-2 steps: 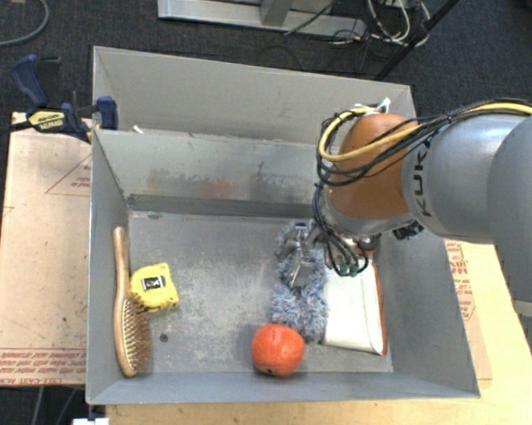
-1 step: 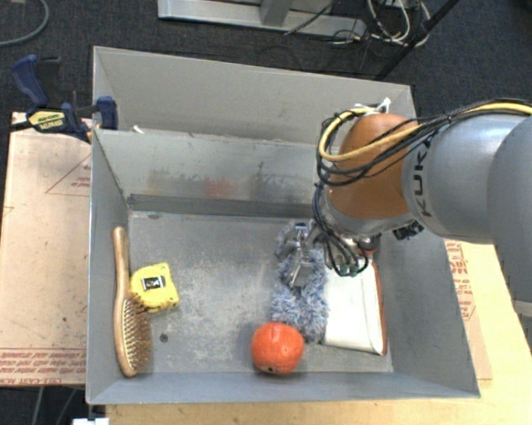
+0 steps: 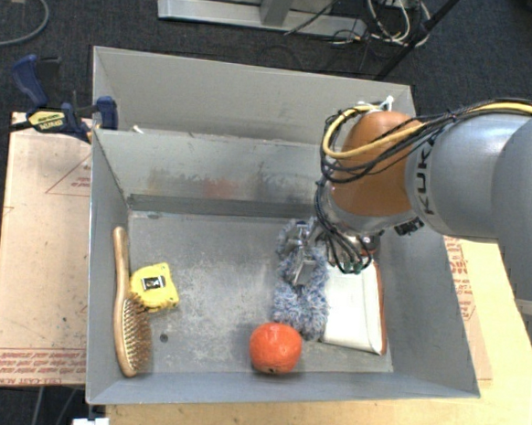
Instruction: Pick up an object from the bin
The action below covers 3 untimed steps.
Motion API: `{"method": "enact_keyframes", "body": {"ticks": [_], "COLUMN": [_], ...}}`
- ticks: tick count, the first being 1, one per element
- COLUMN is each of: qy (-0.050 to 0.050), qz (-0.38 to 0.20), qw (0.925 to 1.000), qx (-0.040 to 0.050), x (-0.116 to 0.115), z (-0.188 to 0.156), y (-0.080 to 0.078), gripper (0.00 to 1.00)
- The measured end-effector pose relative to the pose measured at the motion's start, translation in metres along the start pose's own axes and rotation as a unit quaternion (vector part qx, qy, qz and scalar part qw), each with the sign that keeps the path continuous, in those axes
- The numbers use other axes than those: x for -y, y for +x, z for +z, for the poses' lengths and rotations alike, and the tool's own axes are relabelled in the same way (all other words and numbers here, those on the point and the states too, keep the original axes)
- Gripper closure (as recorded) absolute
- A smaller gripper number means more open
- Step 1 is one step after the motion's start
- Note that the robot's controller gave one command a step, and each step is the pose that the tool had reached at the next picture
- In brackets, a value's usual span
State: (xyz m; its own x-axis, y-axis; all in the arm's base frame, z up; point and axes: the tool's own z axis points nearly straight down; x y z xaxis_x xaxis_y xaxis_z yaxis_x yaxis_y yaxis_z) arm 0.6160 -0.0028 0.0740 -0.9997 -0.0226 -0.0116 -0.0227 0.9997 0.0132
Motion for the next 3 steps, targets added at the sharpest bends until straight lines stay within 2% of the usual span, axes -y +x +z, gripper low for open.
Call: {"method": "enact_keyframes", "body": {"ticks": [1,2,3], "qy": [-0.004,-0.009,-0.003], "qz": [-0.020,-0.035,-0.041], "qw": [0.9998,0.9993,0.9992], "qx": [0.0028,0.0047,-0.0010], "x": [0.015,0.027,0.040], "z": [0.000,0.000,-0.040], "y": [-0.010,-0.013,0.000], "gripper": [1.00,1.00,1.00]}}
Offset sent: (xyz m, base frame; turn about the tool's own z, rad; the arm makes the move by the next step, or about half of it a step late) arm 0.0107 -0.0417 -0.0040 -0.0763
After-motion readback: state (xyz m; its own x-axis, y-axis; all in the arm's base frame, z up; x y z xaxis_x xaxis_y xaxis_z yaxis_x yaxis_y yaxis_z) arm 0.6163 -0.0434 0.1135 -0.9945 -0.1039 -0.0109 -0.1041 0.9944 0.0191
